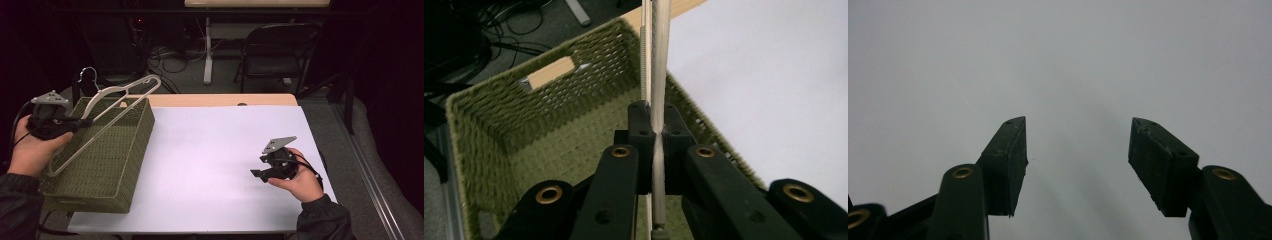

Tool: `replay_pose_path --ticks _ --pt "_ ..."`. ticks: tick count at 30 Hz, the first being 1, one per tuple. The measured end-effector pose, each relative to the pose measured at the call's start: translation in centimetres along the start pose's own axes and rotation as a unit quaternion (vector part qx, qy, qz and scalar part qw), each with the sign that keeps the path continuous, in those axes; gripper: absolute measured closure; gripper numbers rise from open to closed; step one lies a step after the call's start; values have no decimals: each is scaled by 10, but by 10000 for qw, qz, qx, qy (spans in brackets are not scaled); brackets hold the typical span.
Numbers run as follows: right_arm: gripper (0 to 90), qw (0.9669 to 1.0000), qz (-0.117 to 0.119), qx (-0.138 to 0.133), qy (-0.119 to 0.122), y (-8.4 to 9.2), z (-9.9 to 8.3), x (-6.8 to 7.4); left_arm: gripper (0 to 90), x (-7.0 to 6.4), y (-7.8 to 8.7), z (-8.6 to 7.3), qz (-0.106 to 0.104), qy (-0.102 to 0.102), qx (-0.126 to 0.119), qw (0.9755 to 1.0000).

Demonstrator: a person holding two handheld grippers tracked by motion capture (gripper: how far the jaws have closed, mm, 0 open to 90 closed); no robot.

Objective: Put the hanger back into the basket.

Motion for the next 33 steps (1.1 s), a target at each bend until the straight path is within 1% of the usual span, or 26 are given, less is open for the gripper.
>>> replay_pose_path --ticks 2,3,4,6,8,9,10,12,13,15,17,19,21,22,23,26,29,30,33 --pt "402 10000 1 3 -8 0 0 0 872 6 2 -6 14 -33 2 10000" --pt "402 10000 -8 80 13 0 -1 -1 872 9 3 -9 18 -15 -19 10000" --pt "402 10000 1 56 -5 0 -1 0 872 12 5 -11 6 -15 -46 10000" --pt "402 9999 -7 105 19 0 -2 0 872 18 8 -16 36 -26 -65 10000" --pt "403 10000 0 72 8 -1 -2 0 872 22 11 -20 26 -37 -72 10000" --pt "403 10000 -5 49 1 -2 -1 0 872 25 12 -23 54 -47 -74 9999" --pt "402 9999 -3 113 23 -1 -2 -1 872 27 13 -25 50 -48 -69 10000" --pt "403 9999 -10 104 22 -1 -2 -1 872 31 15 -29 65 -37 -65 10000" --pt "403 10000 1 38 -12 -3 -2 0 872 33 15 -31 58 -27 -70 10000" --pt "403 10000 -3 61 -13 -3 -2 0 872 36 15 -36 2 -25 -80 10000" --pt "403 10000 12 45 -23 -3 -2 0 872 37 15 -42 -90 -70 -77 9999" --pt "403 10000 8 54 -19 -3 -3 0 872 38 14 -47 -151 -22 -80 9999" --pt "403 10000 -3 57 -34 -3 -3 -1 872 38 13 -51 -165 -46 -29 9998" --pt "403 9999 -7 128 -14 -3 -4 -2 872 38 12 -53 -180 -60 -36 9998" --pt "403 9999 -6 139 -17 -3 -4 -2 872 38 12 -54 -205 -63 -41 9998" --pt "403 9999 1 126 -5 -5 -4 0 872 38 10 -57 -264 -74 -113 9996" --pt "403 10000 18 98 -11 -6 -3 1 872 38 8 -63 -299 -99 -90 9995" --pt "403 10000 5 91 -18 -6 -3 1 872 38 7 -64 -316 -100 -118 9994" --pt "403 9999 17 131 -19 -7 -4 1 872 39 6 -70 -351 -98 -165 9992"
Point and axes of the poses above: each handheld gripper's, and its own axes: y roughly backward along the jaws, z roughly out of its top, x roughly to its left, the point moved 9 cm from there along -y, roughly forward along the jaws, and after that the axes turned 13 degrees about -z, right-handed, at the moved point
